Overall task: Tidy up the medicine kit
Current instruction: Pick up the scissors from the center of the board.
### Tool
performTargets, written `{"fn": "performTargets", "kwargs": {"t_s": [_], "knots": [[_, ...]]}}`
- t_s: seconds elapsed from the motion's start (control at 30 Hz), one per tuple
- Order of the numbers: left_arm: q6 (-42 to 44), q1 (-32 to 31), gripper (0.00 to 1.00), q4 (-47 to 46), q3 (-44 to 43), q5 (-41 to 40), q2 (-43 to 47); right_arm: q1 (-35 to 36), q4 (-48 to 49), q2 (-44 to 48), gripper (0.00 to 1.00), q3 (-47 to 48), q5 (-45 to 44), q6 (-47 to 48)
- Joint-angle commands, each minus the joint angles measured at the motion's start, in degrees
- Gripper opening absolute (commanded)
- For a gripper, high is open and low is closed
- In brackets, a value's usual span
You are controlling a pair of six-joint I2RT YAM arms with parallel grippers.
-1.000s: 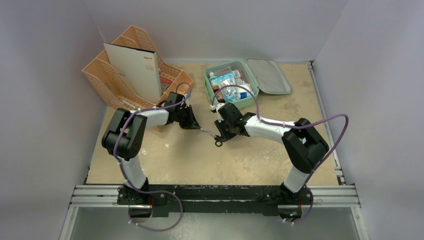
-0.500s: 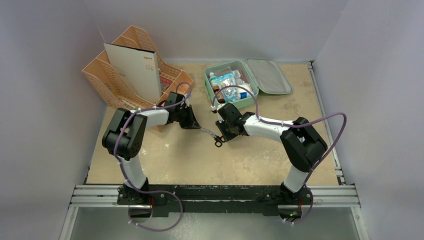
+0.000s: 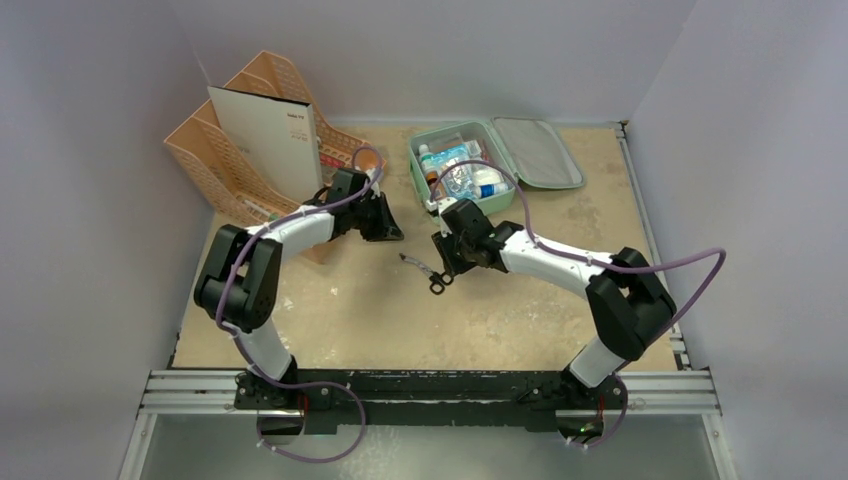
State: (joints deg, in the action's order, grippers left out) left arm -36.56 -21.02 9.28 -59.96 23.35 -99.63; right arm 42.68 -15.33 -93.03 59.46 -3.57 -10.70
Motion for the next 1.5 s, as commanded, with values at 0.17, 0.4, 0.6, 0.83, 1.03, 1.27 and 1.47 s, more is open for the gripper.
{"fn": "performTargets", "kwargs": {"t_s": [0.17, 0.4, 0.6, 0.83, 1.03, 1.27, 1.47], "knots": [[1.73, -1.8, 0.09, -2.4, -1.4, 1.64, -3.68, -0.21, -1.38, 1.96, 0.45, -0.74, -0.74, -0.75], [2.25, -2.08, 0.11, -2.28, -1.39, 1.36, -5.25, -0.31, -0.75, 2.71, 0.51, -2.13, -0.62, -0.73], [2.36, -2.19, 0.09, -1.19, -0.59, -0.28, -6.99, -0.31, 0.68, 3.29, 0.53, -3.19, -0.12, -1.47], [2.19, -2.19, 0.09, -2.52, 1.14, -0.74, -9.18, -1.43, 2.63, 3.12, 0.49, -3.4, 1.71, -3.1], [2.1, -2.19, 0.08, -3.37, 3.05, -1.3, -8.66, -4.17, 4.16, 2.6, 0.47, -4.11, 4.49, -4.5], [4.2, -2.27, 0.13, 3.82, -2.31, -3.25, -5.66, -4.18, 3.91, 4.0, 0.48, -4.28, 4.99, -4.64], [5.25, -3.23, 0.15, 8.71, -3.44, -6.86, -1.37, -4.2, 3.99, 3.74, 0.45, -4.34, 6.32, -4.52]]}}
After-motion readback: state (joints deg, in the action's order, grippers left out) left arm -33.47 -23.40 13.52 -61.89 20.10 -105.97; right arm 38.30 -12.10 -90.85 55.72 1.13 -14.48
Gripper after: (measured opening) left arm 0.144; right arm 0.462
